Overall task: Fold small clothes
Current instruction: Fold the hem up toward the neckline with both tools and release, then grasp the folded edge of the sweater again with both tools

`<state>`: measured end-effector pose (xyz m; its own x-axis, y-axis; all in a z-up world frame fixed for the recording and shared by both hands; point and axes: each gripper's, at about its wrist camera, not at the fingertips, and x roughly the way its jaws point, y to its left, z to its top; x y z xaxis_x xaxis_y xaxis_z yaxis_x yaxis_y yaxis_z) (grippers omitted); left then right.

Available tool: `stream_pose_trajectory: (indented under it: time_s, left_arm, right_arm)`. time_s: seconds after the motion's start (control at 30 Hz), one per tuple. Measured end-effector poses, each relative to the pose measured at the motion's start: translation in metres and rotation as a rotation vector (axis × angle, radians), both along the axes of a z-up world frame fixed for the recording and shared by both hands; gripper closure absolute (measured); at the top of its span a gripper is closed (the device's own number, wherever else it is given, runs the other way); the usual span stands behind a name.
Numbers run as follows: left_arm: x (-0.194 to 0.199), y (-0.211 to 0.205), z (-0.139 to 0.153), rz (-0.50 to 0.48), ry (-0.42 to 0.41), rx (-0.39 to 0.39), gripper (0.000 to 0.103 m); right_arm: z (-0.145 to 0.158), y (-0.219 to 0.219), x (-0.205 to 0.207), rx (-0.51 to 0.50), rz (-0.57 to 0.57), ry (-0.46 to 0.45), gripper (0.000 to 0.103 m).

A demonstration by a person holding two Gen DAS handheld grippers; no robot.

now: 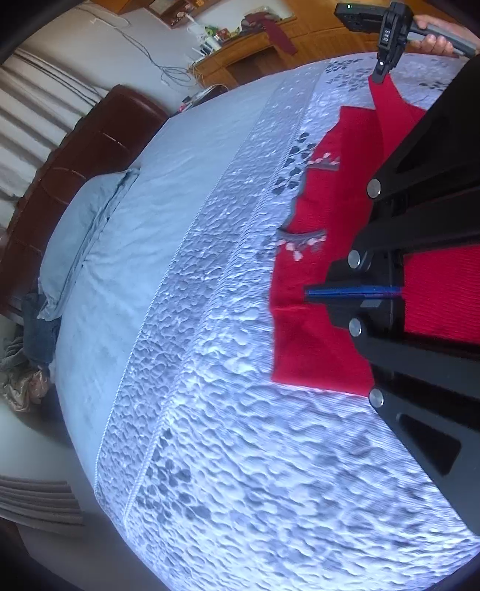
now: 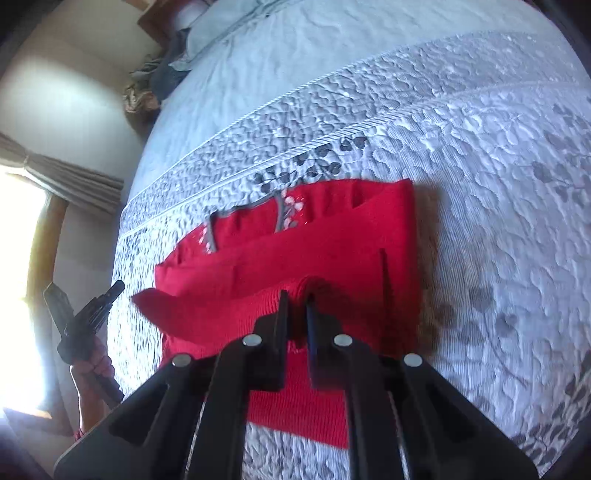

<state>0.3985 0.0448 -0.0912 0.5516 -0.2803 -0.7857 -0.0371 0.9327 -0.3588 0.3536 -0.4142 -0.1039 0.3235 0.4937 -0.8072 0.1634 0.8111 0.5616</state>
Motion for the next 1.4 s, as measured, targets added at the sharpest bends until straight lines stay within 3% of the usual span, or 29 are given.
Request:
stream_pose_trajectory:
  time_s: [0.1, 0.17, 0.23, 0.27, 0.43, 0.53, 0.63, 0.83, 0.97, 1.0, 1.07, 1.13, 1.4]
  left_arm:
    - [0.025, -0.007, -0.017, -0.009, 0.025, 0.037, 0.103]
    - [0.031, -0.011, -0.026, -0.039, 0.051, 0.054, 0.103]
    - [0.031, -0.011, -0.033, -0.071, 0.064, 0.062, 0.101]
    - [0.029, -0.008, -0.035, -0.088, 0.066, 0.059, 0.098]
    - [0.023, 0.000, -0.047, -0.179, 0.099, 0.095, 0.082]
    - [0.023, -0.007, -0.058, -0.214, 0.130, 0.096, 0.081]
    - [0.027, -0.020, -0.065, -0.237, 0.149, 0.116, 0.069]
    - [0.035, -0.042, -0.085, -0.271, 0.190, 0.182, 0.068]
    - [0.040, -0.043, -0.091, -0.261, 0.200, 0.175, 0.069]
    - [0.041, -0.043, -0.092, -0.257, 0.199, 0.176, 0.069]
    - [0.041, -0.044, -0.091, -0.249, 0.197, 0.189, 0.086]
    - [0.042, -0.042, -0.090, -0.238, 0.193, 0.196, 0.099]
    - [0.038, -0.040, -0.051, -0.194, 0.022, 0.170, 0.100]
  right_arm:
    - [-0.022, -0.003, 0.024, -0.030, -0.026, 0.045, 0.096]
    - [-0.037, -0.004, 0.032, -0.061, -0.028, 0.092, 0.089]
    - [-0.042, -0.006, 0.033, -0.147, -0.031, 0.090, 0.066]
    - [-0.041, -0.008, 0.031, -0.153, -0.019, 0.065, 0.063]
    - [-0.031, -0.019, 0.022, -0.053, 0.024, 0.000, 0.062]
    - [-0.024, -0.016, 0.027, -0.082, 0.064, -0.009, 0.063]
    - [-0.029, -0.013, 0.035, -0.072, 0.097, 0.020, 0.063]
    - [-0.052, -0.002, 0.046, -0.128, 0.139, 0.073, 0.063]
    - [-0.070, 0.002, 0.055, -0.163, 0.141, 0.104, 0.063]
    - [-0.074, 0.004, 0.057, -0.165, 0.143, 0.105, 0.070]
    - [-0.076, 0.009, 0.057, -0.181, 0.161, 0.094, 0.098]
    - [-0.071, 0.014, 0.055, -0.215, 0.168, 0.051, 0.099]
    - [-0.014, 0.005, 0.048, -0.145, 0.137, -0.167, 0.099]
